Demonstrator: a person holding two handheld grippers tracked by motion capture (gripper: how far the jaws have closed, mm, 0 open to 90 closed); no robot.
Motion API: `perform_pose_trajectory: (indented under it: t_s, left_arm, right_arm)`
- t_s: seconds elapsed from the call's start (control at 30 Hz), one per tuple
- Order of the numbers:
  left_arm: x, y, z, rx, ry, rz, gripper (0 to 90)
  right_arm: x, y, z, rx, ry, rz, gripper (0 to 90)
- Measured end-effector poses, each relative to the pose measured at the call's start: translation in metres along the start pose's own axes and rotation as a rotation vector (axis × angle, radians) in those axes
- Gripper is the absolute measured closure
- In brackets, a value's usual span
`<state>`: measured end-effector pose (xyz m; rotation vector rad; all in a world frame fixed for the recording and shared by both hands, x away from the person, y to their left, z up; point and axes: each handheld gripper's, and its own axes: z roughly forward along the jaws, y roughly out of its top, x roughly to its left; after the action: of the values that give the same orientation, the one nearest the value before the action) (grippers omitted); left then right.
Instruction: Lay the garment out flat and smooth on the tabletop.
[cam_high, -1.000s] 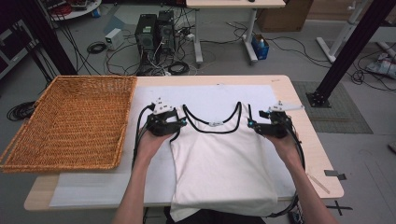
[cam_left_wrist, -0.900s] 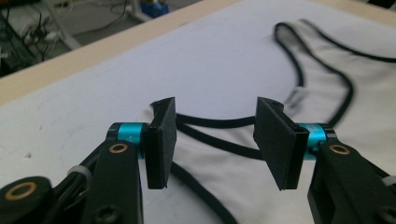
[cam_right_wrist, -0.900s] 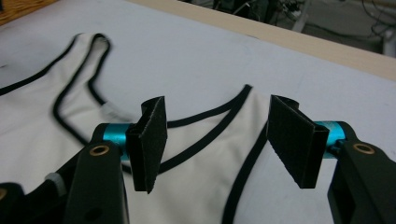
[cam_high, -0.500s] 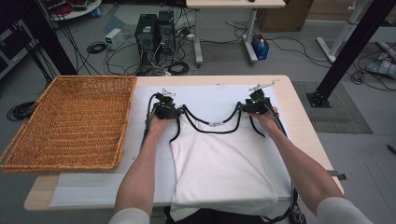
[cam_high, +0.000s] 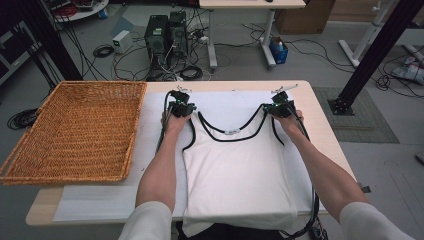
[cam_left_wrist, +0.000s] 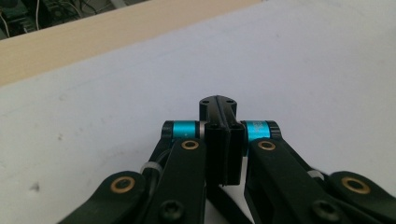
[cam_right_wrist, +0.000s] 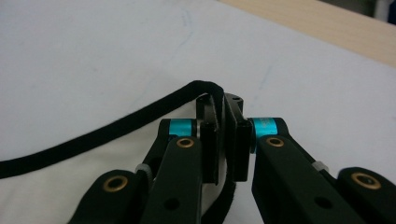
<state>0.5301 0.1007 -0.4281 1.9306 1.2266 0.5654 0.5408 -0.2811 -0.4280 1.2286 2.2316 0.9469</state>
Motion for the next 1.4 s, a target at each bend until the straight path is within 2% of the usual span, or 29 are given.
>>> perform_pose_trajectory:
  t_s: [0.07, 0.1, 0.13, 0.17, 0.2, 0.23, 0.3, 0.33, 0.4, 0.43, 0.47, 0.5, 0.53, 0.6, 0.67, 0.7, 0.73, 0.77, 0.83, 0.9, 0.97, 1.07, 1.13, 1.17, 1.23, 1.27, 1.4]
  left_arm:
    - [0.002, -0.001, 0.002, 0.006, -0.019, -0.006, 89.5]
    - [0.004, -0.003, 0.002, 0.012, -0.049, -0.017, 85.1]
    - [0.006, -0.005, 0.003, 0.030, -0.078, -0.026, 73.7]
    - [0.007, -0.006, 0.003, 0.046, -0.089, -0.026, 62.6]
    - [0.009, -0.009, 0.002, 0.073, -0.102, -0.015, 57.7]
    - [0.010, -0.011, 0.002, 0.077, -0.115, -0.019, 57.2]
    - [0.011, -0.016, 0.003, 0.089, -0.157, -0.035, 57.3]
    - [0.009, -0.017, 0.005, 0.095, -0.153, -0.013, 57.4]
    - [0.005, -0.016, 0.006, 0.092, -0.132, 0.021, 61.5]
    - [0.004, -0.016, 0.006, 0.095, -0.136, 0.022, 68.7]
    - [0.002, -0.015, 0.006, 0.097, -0.141, 0.018, 80.6]
    - [0.000, -0.014, 0.007, 0.103, -0.125, 0.040, 85.0]
    - [-0.002, -0.012, 0.007, 0.099, -0.100, 0.048, 85.9]
    - [-0.002, -0.005, 0.006, 0.072, -0.043, 0.042, 86.5]
    - [-0.001, 0.004, 0.004, 0.031, -0.022, 0.001, 86.4]
    - [-0.001, 0.007, 0.004, 0.014, -0.020, -0.002, 86.3]
    - [-0.002, 0.010, 0.004, 0.000, -0.021, 0.005, 85.9]
    - [-0.003, 0.011, 0.003, -0.010, -0.022, 0.017, 82.3]
    - [-0.005, 0.012, 0.000, -0.004, -0.006, 0.009, 58.4]
    - [-0.002, 0.012, -0.006, 0.007, -0.028, -0.030, 47.7]
    - [0.001, 0.012, -0.015, -0.004, -0.044, -0.050, 43.7]
    - [0.003, 0.012, -0.033, -0.035, -0.049, -0.064, 39.2]
    - [0.004, 0.011, -0.043, -0.036, -0.052, -0.086, 32.6]
    - [0.003, 0.010, -0.048, -0.031, -0.050, -0.081, 29.7]
    - [0.001, 0.008, -0.056, -0.020, -0.038, -0.069, 29.6]
    - [-0.001, 0.007, -0.061, -0.020, -0.039, -0.063, 29.6]
    - [-0.006, 0.002, -0.076, -0.035, -0.051, -0.032, 29.6]
  right_arm:
    - [-0.002, 0.000, 0.000, -0.006, 0.000, 0.004, 81.7]
    - [-0.002, -0.002, 0.001, 0.002, 0.008, 0.000, 69.5]
    - [-0.003, -0.004, 0.003, 0.009, 0.025, 0.010, 59.1]
    - [-0.004, -0.005, 0.005, 0.011, 0.037, 0.021, 48.7]
    - [-0.005, -0.007, 0.006, 0.009, 0.038, 0.037, 43.4]
    - [-0.009, -0.008, 0.007, -0.004, 0.043, 0.071, 38.9]
    - [-0.012, -0.009, 0.008, -0.031, 0.069, 0.122, 38.4]
    - [-0.012, -0.009, 0.010, -0.043, 0.092, 0.126, 39.4]
    - [-0.006, -0.009, 0.015, -0.027, 0.124, 0.086, 48.0]
    - [-0.002, -0.009, 0.018, -0.011, 0.131, 0.057, 58.1]
    - [0.002, -0.009, 0.020, 0.006, 0.125, 0.035, 63.5]
    - [0.006, -0.007, 0.020, 0.010, 0.086, 0.013, 77.4]
    - [0.005, -0.006, 0.020, 0.001, 0.110, 0.027, 81.6]
    - [0.006, -0.002, 0.019, -0.004, 0.062, 0.038, 84.0]
    - [0.005, 0.001, 0.018, 0.004, 0.007, 0.026, 83.9]
    - [0.005, 0.002, 0.018, 0.006, -0.002, 0.013, 82.1]
    - [0.006, 0.003, 0.017, 0.013, -0.005, -0.012, 75.5]
    - [0.005, 0.003, 0.017, 0.017, 0.003, -0.022, 60.7]
    - [0.001, 0.002, 0.013, 0.026, 0.019, 0.011, 41.9]
    - [-0.005, 0.001, 0.005, 0.022, 0.039, 0.062, 33.1]
    - [-0.011, 0.002, -0.007, 0.022, 0.056, 0.083, 28.9]
    - [-0.014, 0.003, -0.025, 0.008, 0.071, 0.082, 22.7]
    - [-0.015, 0.003, -0.037, -0.009, 0.091, 0.110, 20.8]
    - [-0.015, 0.002, -0.043, -0.015, 0.084, 0.120, 17.6]
    - [-0.015, 0.000, -0.052, -0.019, 0.084, 0.153, 12.3]
    - [-0.014, -0.002, -0.056, -0.021, 0.082, 0.172, 12.3]
    - [-0.007, -0.013, -0.068, -0.015, 0.097, 0.163, 12.3]
